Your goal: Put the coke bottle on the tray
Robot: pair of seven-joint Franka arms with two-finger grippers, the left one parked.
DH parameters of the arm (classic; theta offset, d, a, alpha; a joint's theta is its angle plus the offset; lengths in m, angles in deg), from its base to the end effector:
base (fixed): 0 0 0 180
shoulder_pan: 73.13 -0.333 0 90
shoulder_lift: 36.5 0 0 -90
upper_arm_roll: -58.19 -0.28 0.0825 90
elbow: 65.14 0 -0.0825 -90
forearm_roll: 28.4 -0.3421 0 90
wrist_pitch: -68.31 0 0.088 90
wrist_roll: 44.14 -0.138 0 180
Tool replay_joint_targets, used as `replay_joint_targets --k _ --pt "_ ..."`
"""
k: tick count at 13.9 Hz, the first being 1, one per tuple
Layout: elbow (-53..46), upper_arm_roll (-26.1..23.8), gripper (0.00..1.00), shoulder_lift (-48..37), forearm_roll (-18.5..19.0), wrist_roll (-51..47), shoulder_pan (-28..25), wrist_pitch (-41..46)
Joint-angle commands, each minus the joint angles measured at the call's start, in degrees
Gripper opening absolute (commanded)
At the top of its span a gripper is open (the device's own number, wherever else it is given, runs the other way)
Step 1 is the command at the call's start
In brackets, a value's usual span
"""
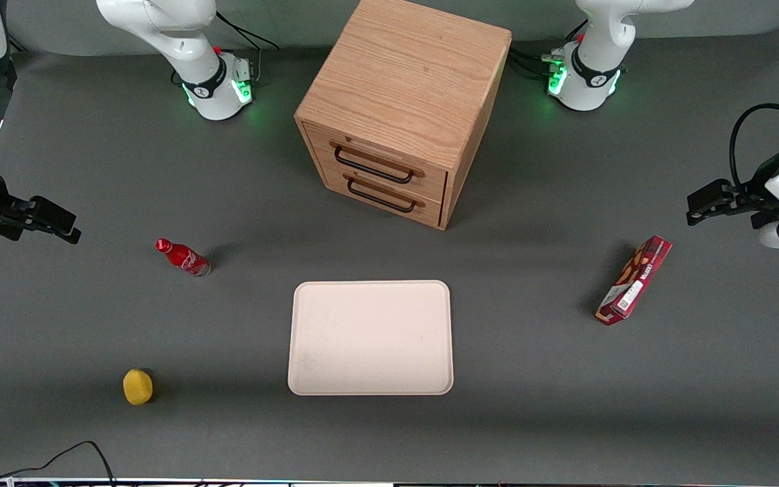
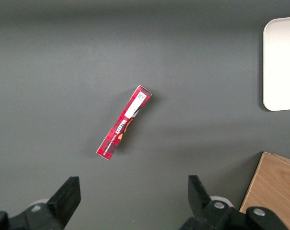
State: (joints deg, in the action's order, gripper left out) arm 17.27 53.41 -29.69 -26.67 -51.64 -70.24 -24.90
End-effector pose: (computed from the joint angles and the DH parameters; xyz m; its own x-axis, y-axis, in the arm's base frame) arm 0.5533 0.0117 0.5571 0.9926 -0.0974 0.0720 -0.0984 -0.9951 0.0110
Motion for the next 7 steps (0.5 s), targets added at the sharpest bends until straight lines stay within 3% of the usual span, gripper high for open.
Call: replay_joint_targets --k 1,7 --pt "-1.1 0.1 1.0 0.5 0.1 1.6 0.2 1.0" --pt "-1.2 0.2 1.0 0.5 0.4 1.7 0.2 1.0"
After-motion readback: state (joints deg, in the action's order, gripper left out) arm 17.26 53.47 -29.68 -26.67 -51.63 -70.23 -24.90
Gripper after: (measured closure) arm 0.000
